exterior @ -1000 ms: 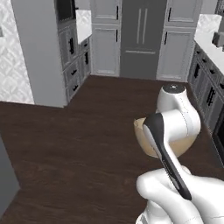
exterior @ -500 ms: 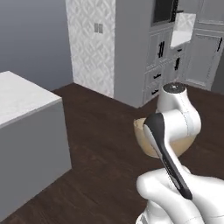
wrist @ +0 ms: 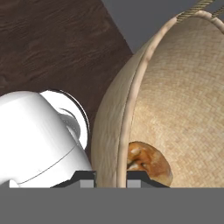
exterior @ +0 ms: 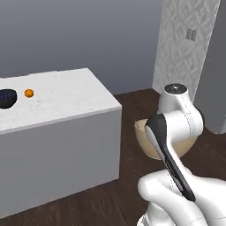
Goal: Open the cabinet, pick up the bread from the cabinet and place it in the basket. Then move the basket to the dining counter.
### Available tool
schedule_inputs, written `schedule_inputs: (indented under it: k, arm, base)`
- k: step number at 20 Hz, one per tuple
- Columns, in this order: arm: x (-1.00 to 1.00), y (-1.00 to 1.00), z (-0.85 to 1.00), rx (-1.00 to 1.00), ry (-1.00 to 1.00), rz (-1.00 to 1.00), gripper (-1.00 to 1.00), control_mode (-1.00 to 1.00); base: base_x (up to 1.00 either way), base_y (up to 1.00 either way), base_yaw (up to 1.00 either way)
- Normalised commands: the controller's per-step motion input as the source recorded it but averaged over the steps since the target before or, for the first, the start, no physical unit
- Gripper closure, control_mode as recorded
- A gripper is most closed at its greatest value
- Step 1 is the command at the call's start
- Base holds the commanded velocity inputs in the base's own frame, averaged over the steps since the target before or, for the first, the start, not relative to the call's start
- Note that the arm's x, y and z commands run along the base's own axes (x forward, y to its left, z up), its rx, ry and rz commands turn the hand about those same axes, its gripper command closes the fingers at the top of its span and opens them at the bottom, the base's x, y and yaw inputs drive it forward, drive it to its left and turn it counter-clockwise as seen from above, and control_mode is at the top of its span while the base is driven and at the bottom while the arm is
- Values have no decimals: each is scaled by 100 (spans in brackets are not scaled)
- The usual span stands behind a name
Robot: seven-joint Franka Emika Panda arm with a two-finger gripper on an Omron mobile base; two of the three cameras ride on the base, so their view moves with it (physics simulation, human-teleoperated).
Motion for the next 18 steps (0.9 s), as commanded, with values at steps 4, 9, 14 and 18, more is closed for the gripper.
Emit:
schedule_inputs:
  k: [4,9,14,18]
  arm:
    - [0,0,0,0,0,0,100,100]
    - [0,0,0,0,0,0,100,100]
    - [0,0,0,0,0,0,100,100]
    - [0,0,0,0,0,0,100,100]
  base:
    - [90,-7,59]
    - [90,-5,30]
    - [70,-13,30]
    - [40,-6,32]
